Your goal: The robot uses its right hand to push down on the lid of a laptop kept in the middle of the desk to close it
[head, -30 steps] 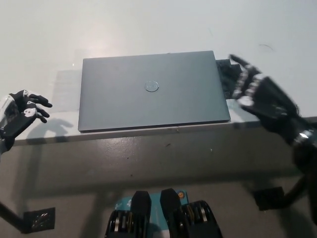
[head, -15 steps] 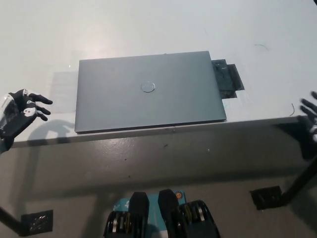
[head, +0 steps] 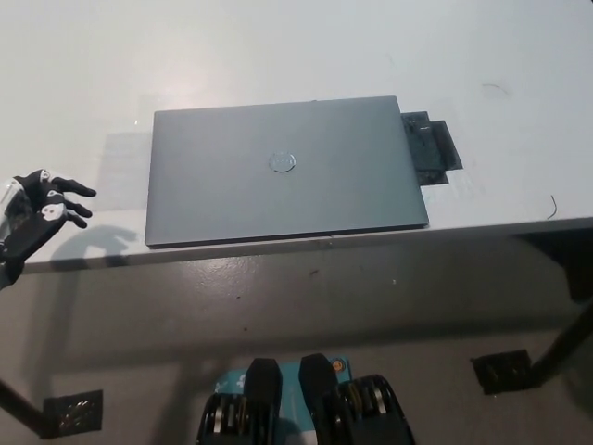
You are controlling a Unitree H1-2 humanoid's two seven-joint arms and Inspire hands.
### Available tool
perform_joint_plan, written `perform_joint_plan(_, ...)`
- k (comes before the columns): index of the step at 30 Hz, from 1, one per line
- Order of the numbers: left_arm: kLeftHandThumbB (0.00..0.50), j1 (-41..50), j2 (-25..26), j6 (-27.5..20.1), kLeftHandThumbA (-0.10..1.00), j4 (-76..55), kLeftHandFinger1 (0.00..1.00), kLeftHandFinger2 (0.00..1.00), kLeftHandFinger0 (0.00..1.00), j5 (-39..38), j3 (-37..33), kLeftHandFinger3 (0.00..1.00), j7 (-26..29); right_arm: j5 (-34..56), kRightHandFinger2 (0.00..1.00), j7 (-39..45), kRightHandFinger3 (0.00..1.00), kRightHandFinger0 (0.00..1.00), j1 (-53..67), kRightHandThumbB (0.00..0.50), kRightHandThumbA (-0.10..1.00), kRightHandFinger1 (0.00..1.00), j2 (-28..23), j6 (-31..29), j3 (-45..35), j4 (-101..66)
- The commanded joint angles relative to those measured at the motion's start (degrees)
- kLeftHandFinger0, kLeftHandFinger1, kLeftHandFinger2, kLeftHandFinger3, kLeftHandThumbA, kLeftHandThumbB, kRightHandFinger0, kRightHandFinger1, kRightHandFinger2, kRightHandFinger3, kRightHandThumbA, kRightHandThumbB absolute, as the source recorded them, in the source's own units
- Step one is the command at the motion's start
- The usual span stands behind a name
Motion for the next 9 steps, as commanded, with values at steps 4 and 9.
perform_joint_plan(4,0.101,-0.52,1.01,-0.79,-0.1,-1.12,0.44,0.51,0.47,-0.88,0.72,0.55,0.21,-0.58,0.94,-0.58,1.0,1.0,-0.28,0.246,0.36,1.0,-1.41,-3.37,0.31,-0.69)
perform_joint_plan(9,0.113,-0.64,0.93,-2.13,-0.1,-0.08,0.44,0.51,0.46,-0.75,0.59,0.56,-0.06,-0.8,0.94,-0.97,1.0,1.0,-0.76,0.247,0.37,1.0,-1.87,-2.82,0.49,-0.73)
